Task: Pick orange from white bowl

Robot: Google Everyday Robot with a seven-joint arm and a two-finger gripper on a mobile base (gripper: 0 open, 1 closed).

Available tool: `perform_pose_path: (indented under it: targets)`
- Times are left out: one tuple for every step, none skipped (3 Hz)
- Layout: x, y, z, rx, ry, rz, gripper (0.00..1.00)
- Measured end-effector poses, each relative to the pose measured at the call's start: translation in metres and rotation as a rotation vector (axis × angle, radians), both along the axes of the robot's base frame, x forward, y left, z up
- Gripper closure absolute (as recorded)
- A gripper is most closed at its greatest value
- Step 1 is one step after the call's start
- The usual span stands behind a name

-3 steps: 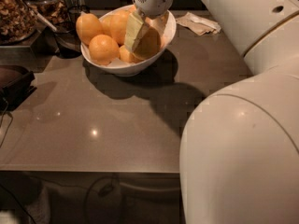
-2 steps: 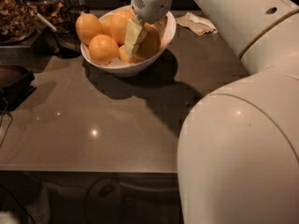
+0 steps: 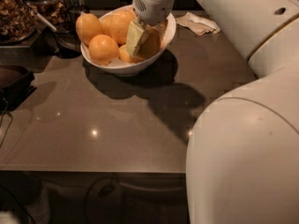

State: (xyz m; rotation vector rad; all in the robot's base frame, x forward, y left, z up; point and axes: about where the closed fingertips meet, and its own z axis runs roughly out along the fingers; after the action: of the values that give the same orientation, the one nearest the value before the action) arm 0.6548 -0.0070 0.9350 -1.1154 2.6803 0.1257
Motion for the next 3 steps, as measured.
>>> perform_pose_path:
  targets:
    - [-0.002,0.001,0.012,0.078,-0.049,0.051,0.97]
    - [-0.021,-0.003,0.037,0.238,-0.147,0.17,1.0]
    - [-0.044,-0.029,0.046,0.383,-0.193,0.274,1.0]
